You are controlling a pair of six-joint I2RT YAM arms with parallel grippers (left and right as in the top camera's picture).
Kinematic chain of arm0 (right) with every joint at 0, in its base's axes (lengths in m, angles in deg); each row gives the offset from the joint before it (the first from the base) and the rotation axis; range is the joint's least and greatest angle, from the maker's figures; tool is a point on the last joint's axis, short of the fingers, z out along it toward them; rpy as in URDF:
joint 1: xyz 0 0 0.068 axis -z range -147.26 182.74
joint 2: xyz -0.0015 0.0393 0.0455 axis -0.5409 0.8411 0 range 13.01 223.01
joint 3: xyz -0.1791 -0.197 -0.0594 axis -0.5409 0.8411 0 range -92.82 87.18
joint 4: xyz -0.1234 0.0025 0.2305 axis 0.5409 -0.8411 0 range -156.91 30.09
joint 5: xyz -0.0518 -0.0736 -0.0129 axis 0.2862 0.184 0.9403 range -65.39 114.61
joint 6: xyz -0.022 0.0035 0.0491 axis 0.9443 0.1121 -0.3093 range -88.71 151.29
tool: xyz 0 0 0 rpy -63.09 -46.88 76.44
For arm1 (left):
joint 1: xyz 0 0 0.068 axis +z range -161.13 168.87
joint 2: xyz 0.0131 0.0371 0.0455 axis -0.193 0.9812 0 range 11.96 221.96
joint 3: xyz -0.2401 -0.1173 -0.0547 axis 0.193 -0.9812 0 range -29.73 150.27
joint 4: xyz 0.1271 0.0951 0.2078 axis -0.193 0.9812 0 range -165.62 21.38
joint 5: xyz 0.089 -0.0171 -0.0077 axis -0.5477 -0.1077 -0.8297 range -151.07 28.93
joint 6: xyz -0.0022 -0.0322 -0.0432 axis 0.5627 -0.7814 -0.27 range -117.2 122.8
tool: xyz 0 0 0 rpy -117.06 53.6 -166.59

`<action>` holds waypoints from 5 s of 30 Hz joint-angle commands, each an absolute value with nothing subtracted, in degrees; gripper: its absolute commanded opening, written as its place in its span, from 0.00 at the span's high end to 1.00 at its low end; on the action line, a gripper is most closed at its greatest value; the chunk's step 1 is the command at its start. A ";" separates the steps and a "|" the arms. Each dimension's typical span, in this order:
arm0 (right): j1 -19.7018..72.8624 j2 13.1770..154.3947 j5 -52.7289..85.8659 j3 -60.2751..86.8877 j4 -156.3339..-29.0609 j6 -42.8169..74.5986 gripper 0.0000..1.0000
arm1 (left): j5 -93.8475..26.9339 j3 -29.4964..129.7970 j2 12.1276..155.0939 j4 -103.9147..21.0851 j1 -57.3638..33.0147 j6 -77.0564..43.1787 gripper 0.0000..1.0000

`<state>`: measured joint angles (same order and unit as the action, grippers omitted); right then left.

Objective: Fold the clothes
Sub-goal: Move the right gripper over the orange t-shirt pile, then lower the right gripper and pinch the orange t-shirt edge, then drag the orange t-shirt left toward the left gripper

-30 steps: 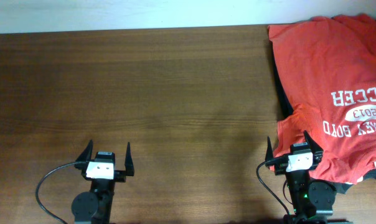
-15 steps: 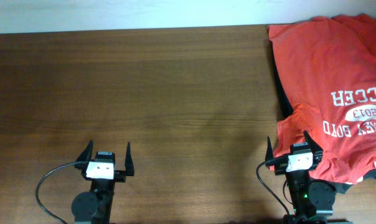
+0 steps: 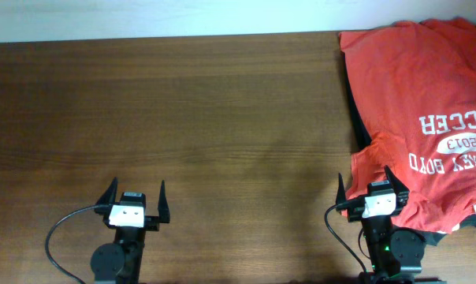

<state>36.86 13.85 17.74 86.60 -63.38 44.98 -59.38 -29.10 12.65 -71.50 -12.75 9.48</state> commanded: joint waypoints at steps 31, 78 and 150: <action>37.28 22.34 16.27 72.92 -77.95 34.80 0.01 | -56.58 -19.62 21.31 -66.39 -12.56 2.35 0.01; 37.28 101.83 25.04 31.68 -116.49 20.20 0.21 | -49.43 17.36 65.04 -43.41 -12.56 2.35 0.01; 34.77 102.13 7.68 -0.54 -141.97 31.15 0.96 | -49.41 17.36 65.04 -43.39 -12.56 2.33 0.01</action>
<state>36.82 102.03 22.87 -0.04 -141.12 24.33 -50.31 16.16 65.07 -43.26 -12.75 2.90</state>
